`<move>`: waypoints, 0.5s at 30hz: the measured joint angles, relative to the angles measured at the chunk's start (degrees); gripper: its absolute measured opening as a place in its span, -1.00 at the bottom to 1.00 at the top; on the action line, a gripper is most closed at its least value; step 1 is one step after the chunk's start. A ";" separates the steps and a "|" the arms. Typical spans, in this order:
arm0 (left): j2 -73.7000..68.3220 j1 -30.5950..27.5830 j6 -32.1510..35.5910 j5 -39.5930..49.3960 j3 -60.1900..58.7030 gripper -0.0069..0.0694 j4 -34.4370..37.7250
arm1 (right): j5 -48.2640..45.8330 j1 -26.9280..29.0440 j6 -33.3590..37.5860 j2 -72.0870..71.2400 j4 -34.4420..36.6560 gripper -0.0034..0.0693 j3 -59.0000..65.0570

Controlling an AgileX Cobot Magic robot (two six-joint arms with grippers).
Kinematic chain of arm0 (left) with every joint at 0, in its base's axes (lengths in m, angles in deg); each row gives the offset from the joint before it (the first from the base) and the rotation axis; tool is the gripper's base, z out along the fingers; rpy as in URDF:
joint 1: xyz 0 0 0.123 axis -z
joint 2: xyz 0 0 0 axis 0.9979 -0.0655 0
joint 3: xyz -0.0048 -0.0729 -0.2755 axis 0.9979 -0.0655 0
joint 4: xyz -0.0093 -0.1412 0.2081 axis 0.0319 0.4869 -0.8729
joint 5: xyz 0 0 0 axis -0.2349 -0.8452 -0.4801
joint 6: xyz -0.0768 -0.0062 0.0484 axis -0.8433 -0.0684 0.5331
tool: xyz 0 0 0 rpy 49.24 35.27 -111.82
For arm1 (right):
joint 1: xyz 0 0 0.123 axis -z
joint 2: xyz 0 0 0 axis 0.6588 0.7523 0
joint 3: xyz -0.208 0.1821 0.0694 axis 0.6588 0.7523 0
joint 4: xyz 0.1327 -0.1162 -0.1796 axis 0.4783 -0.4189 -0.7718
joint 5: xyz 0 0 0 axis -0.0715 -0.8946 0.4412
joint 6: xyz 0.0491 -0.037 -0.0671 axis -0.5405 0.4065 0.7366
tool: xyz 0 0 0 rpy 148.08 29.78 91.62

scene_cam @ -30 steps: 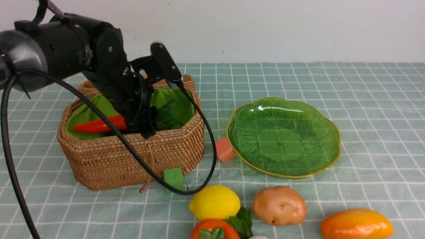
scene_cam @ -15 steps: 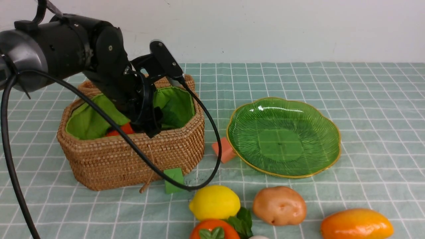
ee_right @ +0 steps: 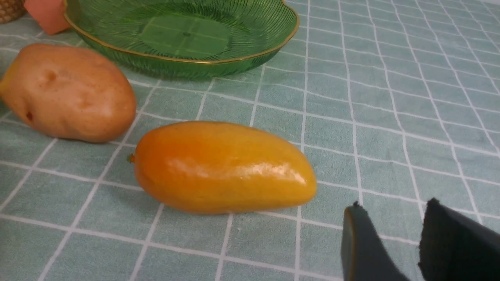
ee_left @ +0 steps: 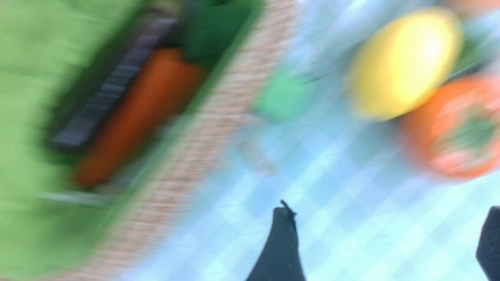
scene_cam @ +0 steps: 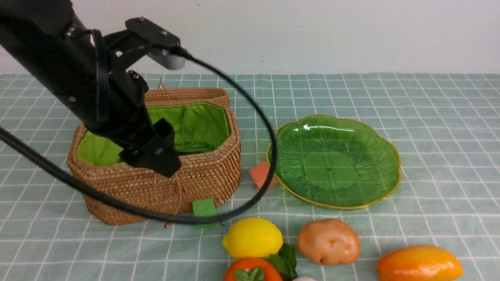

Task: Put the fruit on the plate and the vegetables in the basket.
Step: Grab a tomato with your left arm and place it on the plate on the right.

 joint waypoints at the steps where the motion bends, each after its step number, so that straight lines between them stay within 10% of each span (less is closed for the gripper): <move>1: 0.24 0.00 -3.29 -0.01 -0.44 0.71 1.92 | 0.00 0.00 0.00 0.00 0.00 -0.24 0.00; 5: 0.46 0.00 -13.18 -0.35 -8.23 0.65 10.19 | 0.00 0.00 -0.05 0.00 -0.04 -0.24 0.00; 15: 0.33 0.06 -13.14 -22.17 -31.94 0.64 18.55 | 0.00 0.00 -0.05 0.00 -0.04 -0.24 0.00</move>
